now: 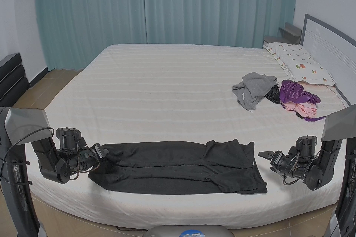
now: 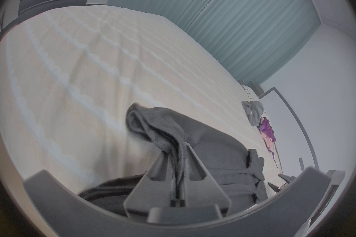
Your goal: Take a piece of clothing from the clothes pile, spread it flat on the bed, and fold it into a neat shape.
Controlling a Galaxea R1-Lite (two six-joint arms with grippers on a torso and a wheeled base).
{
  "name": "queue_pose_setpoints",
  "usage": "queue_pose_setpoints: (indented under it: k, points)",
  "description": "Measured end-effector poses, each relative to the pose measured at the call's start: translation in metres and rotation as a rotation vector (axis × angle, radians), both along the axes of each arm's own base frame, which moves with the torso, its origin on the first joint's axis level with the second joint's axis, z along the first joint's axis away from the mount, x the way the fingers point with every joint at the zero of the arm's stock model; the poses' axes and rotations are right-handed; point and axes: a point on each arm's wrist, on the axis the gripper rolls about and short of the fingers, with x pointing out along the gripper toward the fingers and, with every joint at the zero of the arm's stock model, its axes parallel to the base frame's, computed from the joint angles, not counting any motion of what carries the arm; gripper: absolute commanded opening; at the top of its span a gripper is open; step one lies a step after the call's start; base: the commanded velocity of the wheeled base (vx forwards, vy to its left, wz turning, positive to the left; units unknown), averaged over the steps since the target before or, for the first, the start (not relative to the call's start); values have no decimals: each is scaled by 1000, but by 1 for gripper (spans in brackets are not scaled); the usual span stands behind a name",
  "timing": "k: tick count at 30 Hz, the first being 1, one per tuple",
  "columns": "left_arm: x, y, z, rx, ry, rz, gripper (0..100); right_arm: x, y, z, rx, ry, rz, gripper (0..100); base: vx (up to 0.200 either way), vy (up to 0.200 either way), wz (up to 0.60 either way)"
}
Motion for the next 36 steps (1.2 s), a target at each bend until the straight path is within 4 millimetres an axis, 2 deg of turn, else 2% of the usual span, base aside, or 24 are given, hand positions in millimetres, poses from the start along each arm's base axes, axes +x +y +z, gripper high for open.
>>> queue_pose_setpoints:
  k: [11,22,30,36]
  points:
    - [-2,-24,23,-6,3,-50,0,0,1,0,-1,1,4,100,0,-200,0]
    - [-2,-69,51,49,6,-107,0,-1,4,0,0,2,12,100,0,-200,0]
    - [3,-108,64,57,12,-183,0,-2,6,-1,0,7,22,100,0,-200,0]
    - [8,-128,72,50,10,-226,0,-3,9,-1,-1,8,29,100,0,-200,0]
